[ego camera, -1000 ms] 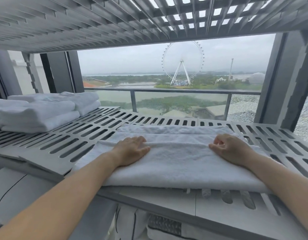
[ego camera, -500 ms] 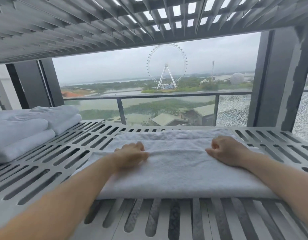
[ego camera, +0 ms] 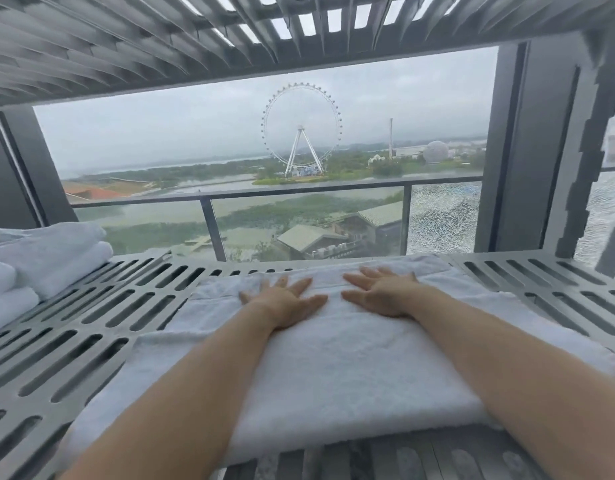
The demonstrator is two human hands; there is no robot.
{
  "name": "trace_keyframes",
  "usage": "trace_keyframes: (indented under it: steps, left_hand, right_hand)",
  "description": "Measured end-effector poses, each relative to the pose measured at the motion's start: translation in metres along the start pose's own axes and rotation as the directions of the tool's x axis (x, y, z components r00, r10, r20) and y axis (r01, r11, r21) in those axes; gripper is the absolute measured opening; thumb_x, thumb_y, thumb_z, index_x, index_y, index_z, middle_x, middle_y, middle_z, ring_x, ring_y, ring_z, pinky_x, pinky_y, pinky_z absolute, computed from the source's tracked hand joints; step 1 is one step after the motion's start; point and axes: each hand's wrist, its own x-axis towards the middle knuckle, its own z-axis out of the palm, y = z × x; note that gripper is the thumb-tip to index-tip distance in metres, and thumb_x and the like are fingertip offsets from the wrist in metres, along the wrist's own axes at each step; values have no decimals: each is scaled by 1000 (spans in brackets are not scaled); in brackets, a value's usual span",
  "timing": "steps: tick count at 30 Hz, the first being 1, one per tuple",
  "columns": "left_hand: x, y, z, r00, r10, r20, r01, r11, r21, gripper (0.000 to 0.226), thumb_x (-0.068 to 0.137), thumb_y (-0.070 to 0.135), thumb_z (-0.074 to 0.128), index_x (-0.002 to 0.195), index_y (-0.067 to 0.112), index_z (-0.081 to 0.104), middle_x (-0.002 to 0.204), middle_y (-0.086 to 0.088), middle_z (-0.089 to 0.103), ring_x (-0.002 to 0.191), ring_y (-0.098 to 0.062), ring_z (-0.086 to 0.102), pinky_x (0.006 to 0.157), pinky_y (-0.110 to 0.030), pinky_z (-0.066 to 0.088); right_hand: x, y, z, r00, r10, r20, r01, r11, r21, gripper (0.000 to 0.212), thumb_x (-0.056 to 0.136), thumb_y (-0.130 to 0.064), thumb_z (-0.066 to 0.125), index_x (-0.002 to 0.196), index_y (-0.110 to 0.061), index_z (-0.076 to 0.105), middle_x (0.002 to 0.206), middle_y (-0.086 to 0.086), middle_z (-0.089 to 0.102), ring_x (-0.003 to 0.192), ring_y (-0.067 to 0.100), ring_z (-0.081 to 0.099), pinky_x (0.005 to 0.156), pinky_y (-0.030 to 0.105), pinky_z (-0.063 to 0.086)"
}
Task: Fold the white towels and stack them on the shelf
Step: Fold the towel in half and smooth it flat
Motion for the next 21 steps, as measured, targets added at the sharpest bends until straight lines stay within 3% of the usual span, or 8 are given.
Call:
trace_keyframes:
  steps: [5,8,11,13,15,18,21]
  left_hand:
    - [11,-2,0,999,-8,-42,6,999,-41,69,74,84,18,137,58,9,157,11,0,143,-29,-5,101,-71,-3]
    - [15,-3,1,989,-11,-149,-11,989,-146,61,79,77,24,136,52,27,154,13,18,143,-25,9,105,-67,4]
    - [7,-5,-2,908,76,-411,-245,893,-376,40,87,57,42,115,34,59,134,6,51,129,-18,38,107,-53,23]
    - [-7,-3,-7,849,199,-489,-408,836,-368,26,91,42,48,102,25,65,116,1,61,113,-17,52,98,-38,37]
    - [-24,-3,-8,844,326,-426,-466,839,-281,22,92,36,49,92,23,66,97,0,65,94,-17,58,83,-30,44]
    - [-49,-8,-3,864,382,-327,-456,870,-187,20,90,42,48,93,26,61,78,6,57,73,-13,53,64,-27,39]
    - [-67,-22,-4,899,317,-301,-364,924,-114,28,88,55,44,94,29,54,78,7,53,75,-15,51,67,-29,39]
  right_hand:
    - [8,0,0,999,43,-25,-42,999,31,68,77,-78,18,139,-52,8,155,-15,-4,143,23,-6,104,66,-8]
    - [6,0,0,985,21,-172,7,987,161,61,85,-67,24,140,-41,26,154,-10,16,142,21,12,110,61,4]
    - [-11,0,-3,894,1,-448,206,887,412,39,91,-46,37,121,-27,55,131,-3,55,121,18,47,100,38,36]
    - [-27,-3,-7,852,-81,-517,288,897,335,27,92,-37,40,105,-25,61,105,-6,63,102,17,56,83,31,42]
    - [-40,-5,-7,856,-179,-484,314,925,214,24,91,-34,42,97,-22,63,92,-7,57,95,18,56,78,30,41]
    - [-57,-3,-6,874,-242,-421,331,931,154,26,91,-35,43,93,-18,63,97,1,58,91,18,52,79,31,40]
    - [-72,2,-8,892,-257,-371,319,941,115,35,92,-39,41,69,-17,54,81,0,54,77,18,50,66,31,37]
